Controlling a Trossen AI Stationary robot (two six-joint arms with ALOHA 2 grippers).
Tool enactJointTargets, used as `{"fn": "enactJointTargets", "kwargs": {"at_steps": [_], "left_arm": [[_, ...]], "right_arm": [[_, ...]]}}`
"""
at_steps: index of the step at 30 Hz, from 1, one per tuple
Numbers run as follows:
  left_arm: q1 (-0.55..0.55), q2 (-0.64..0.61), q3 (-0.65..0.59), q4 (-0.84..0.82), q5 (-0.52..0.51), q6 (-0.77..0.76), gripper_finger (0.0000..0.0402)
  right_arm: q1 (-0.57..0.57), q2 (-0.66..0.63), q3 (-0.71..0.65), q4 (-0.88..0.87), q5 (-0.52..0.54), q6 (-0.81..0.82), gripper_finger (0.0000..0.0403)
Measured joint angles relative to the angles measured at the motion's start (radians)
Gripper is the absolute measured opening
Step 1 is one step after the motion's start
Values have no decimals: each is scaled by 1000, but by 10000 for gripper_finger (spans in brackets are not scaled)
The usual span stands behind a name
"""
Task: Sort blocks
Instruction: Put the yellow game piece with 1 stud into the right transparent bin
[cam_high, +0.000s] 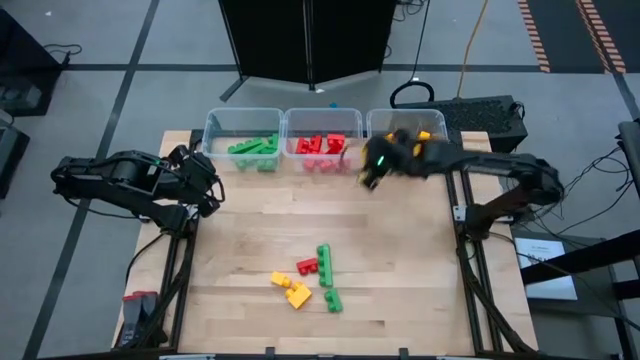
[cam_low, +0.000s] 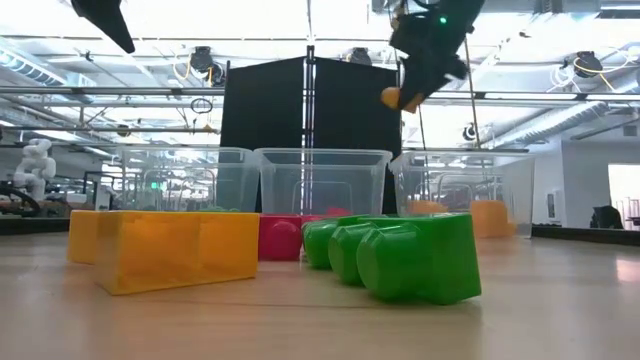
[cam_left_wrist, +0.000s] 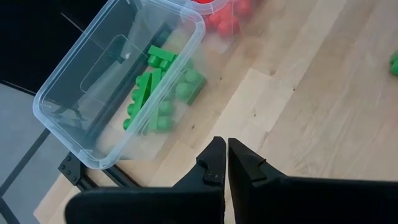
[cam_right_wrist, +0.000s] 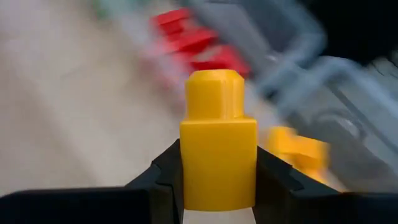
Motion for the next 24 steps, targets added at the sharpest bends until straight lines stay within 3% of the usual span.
{"fn": "enactJointTargets", "kwargs": {"at_steps": [8, 17, 24], "left_arm": [[0, 0, 0, 0, -1, 19, 0], [0, 0, 0, 0, 0, 18, 0], [0, 0, 0, 0, 0, 16, 0]], "right_arm": [[-333, -96, 0, -82, 0, 6, 112], [-543, 62, -1, -149, -106, 6, 112], [-626, 191, -2, -154, -241, 50, 112]]}}
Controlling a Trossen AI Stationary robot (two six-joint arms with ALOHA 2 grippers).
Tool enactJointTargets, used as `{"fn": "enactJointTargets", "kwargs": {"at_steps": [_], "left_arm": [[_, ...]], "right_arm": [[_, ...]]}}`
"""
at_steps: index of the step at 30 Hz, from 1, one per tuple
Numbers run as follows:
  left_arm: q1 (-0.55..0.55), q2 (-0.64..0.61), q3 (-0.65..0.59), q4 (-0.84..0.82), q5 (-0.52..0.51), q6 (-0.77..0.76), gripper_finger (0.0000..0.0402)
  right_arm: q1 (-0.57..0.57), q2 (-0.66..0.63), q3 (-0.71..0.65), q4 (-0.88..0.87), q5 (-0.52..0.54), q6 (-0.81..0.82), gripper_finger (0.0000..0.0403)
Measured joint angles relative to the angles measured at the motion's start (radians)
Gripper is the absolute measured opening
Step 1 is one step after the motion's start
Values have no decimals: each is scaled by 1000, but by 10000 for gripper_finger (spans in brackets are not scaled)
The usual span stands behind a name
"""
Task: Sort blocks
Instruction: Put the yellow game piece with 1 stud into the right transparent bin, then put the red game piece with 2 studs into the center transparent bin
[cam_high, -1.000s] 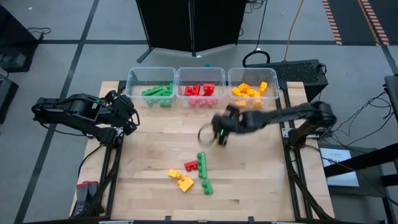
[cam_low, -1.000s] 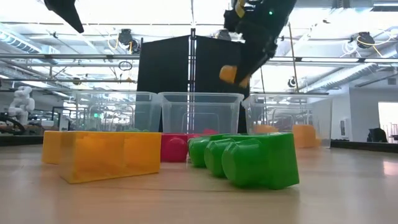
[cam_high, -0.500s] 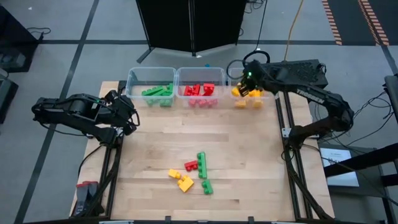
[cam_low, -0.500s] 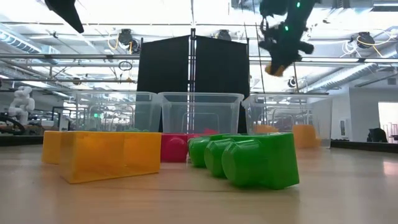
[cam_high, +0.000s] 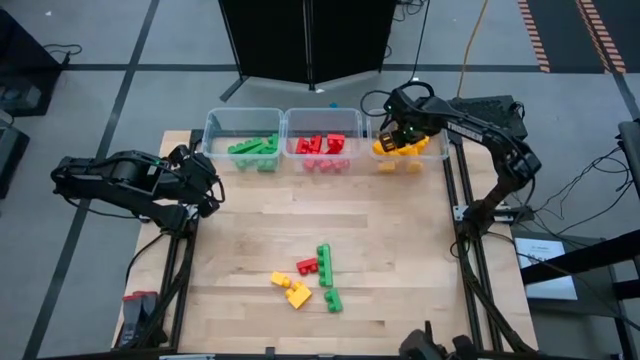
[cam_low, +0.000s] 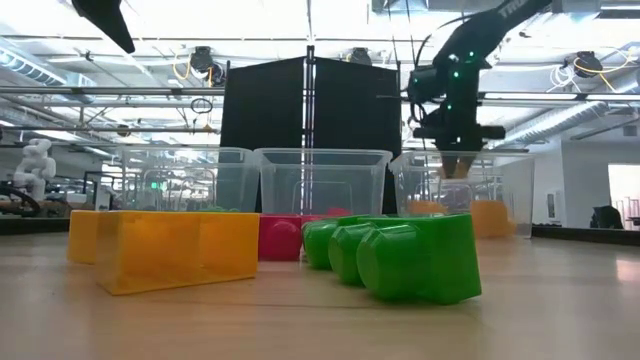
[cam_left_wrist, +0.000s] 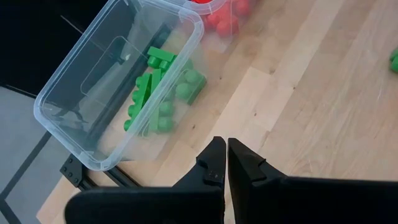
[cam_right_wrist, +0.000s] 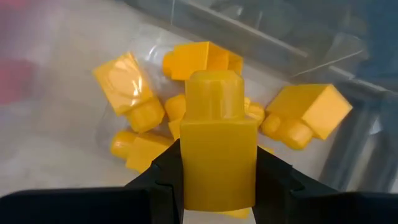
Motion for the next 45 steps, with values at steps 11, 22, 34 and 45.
{"fn": "enactJointTargets", "kwargs": {"at_steps": [11, 22, 34, 45], "left_arm": [[0, 0, 0, 0, 5, 0, 0], [0, 0, 0, 0, 5, -1, 0], [0, 0, 0, 1, -1, -26, 0], [0, 0, 0, 1, -1, -28, 0]], "right_arm": [[-24, 11, 32, -25, -49, -10, 262], [134, -26, 505, -134, -199, -176, 293], [741, 108, 503, 246, -238, -435, 272], [936, 446, 492, 429, -238, -512, 272]]}}
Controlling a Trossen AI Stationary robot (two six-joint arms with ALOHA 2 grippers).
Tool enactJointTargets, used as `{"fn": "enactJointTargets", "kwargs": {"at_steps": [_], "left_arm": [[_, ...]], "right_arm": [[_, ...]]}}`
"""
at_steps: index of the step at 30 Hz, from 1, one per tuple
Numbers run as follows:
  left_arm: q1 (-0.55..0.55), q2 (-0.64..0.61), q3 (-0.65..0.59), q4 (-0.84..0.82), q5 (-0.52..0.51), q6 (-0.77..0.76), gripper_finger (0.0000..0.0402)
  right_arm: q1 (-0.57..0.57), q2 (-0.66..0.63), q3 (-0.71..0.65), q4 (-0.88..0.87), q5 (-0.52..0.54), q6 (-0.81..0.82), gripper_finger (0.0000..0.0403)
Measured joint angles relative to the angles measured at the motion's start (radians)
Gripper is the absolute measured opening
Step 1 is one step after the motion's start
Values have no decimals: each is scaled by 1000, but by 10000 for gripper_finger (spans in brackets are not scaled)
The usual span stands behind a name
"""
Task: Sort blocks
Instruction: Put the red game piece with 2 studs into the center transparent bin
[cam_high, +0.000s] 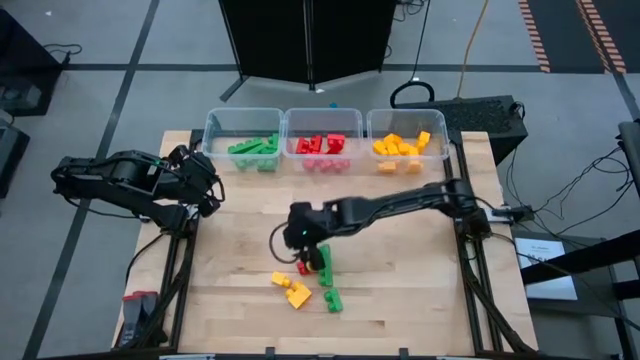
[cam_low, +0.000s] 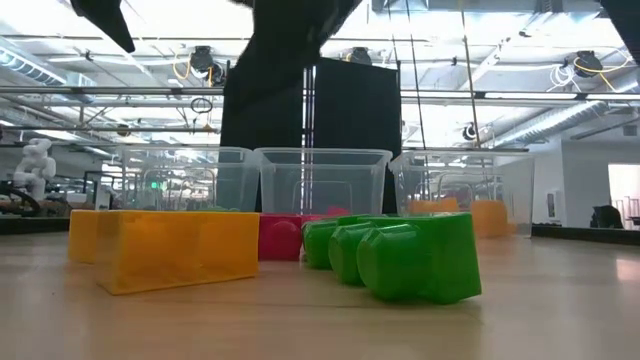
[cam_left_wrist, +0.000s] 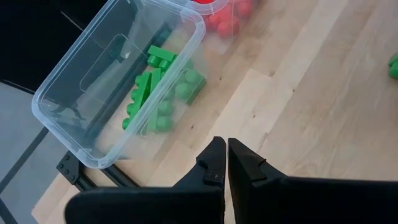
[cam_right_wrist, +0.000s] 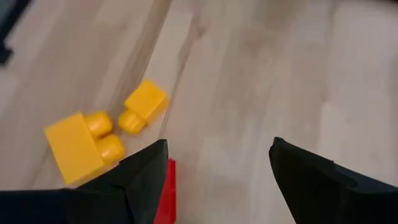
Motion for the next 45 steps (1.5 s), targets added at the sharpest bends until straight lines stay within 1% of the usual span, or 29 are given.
{"fn": "enactJointTargets", "kwargs": {"at_steps": [3, 10, 17, 21, 23, 24, 27, 28, 32, 36, 39, 41, 45], "left_arm": [[0, 0, 0, 0, 0, 0, 0], [0, 0, 0, 0, 1, -26, 0], [0, 0, 0, 0, 5, -26, 0], [0, 0, 0, 0, 6, -26, 0], [0, 0, 0, 0, 6, -25, 0], [0, 0, 0, 0, 6, -25, 0], [0, 0, 0, 0, 6, -25, 0], [0, 0, 0, 0, 6, -25, 0], [0, 0, 0, -1, 6, -25, 0], [0, 0, 0, -1, 6, -24, 0], [0, 0, 0, -1, 6, -24, 0], [0, 0, 0, -1, 6, -24, 0], [0, 0, 0, -1, 6, -24, 0]], "right_arm": [[21, 51, 0, 6, -3, -29, 272], [64, 141, 0, -1, -51, -54, 272], [74, 229, 1, -37, -51, 3, 272], [66, 257, 5, -79, -44, 55, 267], [63, 264, 7, -95, -26, 75, 248], [63, 266, 7, -101, -11, 79, 232], [63, 267, 7, -106, 8, 80, 160], [62, 267, 6, -107, 11, 79, 150], [59, 268, 8, -111, 15, 80, 150], [56, 265, 61, -160, 37, 70, 150], [33, 255, 125, -204, 119, 23, 150], [5, 243, 196, -237, 157, -16, 150], [-81, 230, 366, -366, 151, -78, 150]]}}
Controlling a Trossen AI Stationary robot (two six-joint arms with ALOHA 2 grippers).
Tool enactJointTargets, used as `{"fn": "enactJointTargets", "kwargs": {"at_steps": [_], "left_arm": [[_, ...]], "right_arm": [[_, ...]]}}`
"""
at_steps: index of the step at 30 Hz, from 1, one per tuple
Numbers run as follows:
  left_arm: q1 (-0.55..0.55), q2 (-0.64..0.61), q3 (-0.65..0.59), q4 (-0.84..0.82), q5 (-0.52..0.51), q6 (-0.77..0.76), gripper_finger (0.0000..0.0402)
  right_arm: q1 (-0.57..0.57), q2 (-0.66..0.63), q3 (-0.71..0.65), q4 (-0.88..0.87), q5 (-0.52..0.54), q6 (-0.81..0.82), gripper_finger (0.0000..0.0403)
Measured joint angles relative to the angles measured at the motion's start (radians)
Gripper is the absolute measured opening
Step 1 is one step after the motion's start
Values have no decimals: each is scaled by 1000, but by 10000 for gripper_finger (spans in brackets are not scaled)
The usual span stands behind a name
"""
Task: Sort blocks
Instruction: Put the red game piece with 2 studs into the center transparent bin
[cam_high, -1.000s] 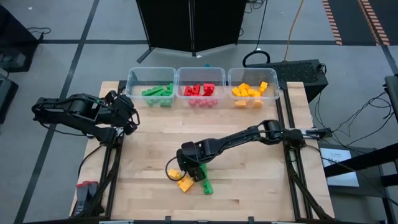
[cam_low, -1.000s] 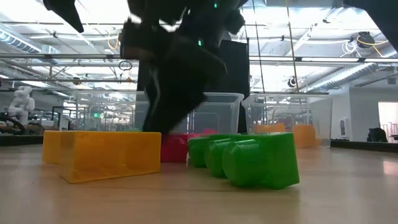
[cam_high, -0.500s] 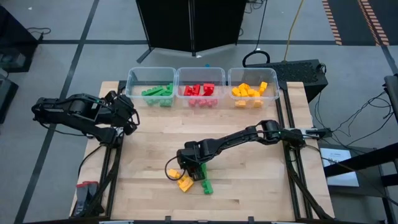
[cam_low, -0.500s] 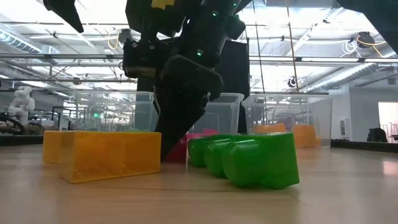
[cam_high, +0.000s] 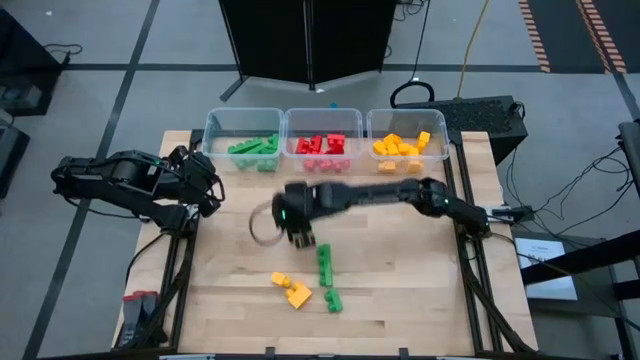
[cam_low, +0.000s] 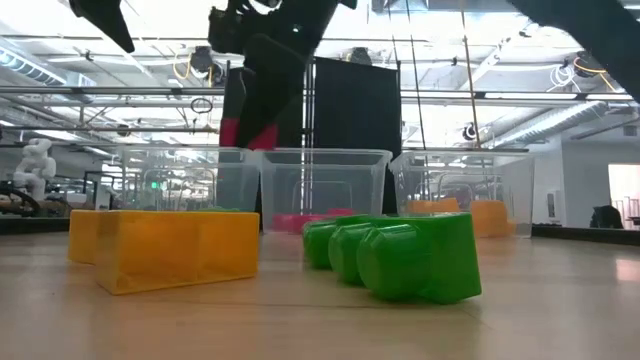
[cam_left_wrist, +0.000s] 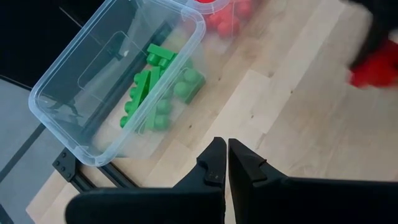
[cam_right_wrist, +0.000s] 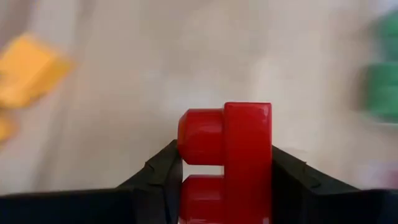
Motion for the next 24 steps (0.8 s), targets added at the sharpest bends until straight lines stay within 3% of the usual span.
{"fn": "enactJointTargets", "kwargs": {"at_steps": [5, 10, 15, 24], "left_arm": [[0, 0, 0, -1, 0, 0, 0], [0, 0, 0, -2, 0, 0, 0], [0, 0, -11, -1, -1, -1, 0], [-2, 0, -81, 0, 20, -8, 0]], "right_arm": [[-146, -10, 195, -70, 2, -37, 150], [-308, -108, 153, 2, 18, 6, 150], [-441, -129, 152, -4, 12, 70, 150], [-540, -57, 152, -80, -71, 116, 150]]}}
